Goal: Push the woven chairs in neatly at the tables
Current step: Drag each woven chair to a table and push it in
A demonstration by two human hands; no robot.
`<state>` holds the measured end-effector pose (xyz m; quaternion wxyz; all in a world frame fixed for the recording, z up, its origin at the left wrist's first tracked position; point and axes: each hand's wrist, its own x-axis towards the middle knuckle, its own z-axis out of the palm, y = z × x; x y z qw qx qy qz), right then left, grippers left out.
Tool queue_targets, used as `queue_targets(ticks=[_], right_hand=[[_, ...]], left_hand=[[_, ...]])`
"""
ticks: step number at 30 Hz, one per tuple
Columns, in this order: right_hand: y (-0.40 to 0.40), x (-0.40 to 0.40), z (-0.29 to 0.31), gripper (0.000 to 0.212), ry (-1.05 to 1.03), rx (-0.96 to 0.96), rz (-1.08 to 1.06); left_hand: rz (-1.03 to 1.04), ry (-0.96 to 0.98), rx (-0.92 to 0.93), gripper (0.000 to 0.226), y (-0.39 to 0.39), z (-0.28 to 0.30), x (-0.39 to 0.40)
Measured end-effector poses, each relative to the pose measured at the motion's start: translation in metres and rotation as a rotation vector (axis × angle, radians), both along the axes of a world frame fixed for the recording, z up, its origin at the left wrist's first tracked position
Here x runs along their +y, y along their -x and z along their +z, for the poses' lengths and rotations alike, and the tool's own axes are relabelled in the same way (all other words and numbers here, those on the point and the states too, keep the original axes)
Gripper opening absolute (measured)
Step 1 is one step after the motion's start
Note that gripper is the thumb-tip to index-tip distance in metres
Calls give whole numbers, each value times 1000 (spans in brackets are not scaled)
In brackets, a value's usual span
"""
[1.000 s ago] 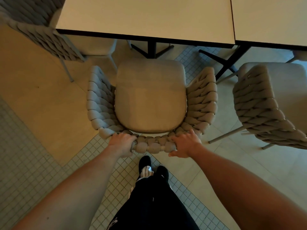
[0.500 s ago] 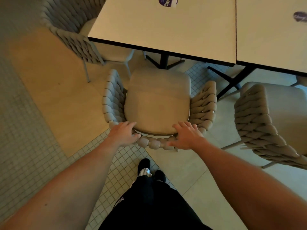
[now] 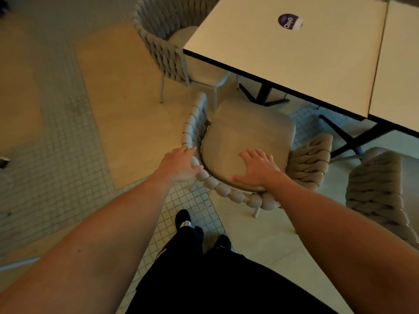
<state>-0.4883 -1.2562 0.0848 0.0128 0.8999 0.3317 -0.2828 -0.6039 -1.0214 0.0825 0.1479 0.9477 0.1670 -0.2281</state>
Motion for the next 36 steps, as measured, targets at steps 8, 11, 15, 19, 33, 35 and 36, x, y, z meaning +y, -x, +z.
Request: queue_targets(ticks=[8,11,15,19,33,35,36], right_hand=[[-2,116,25,94,10,-20,139],[-6,168,25,96,2,-15,176],[-9,238,25,99,19,-13,190],[-13,303,28,98,10,-29,198],[-51,460,21,100,31,-6,174],[-62,481,18,99,36,-1,171],[-69,493,17,99,35,-1,171]], left_hand=[[92,-40,23,82,23,16,92],[113,-39,24,84,24,17,142],[120,-47,33,86,22,16,207],[123,-50,33,84,19,16,266],[181,-82,70,79,12,22,430],[183,-67,67,78,3,24,454],[184,-61,68,78,-4,23,466]])
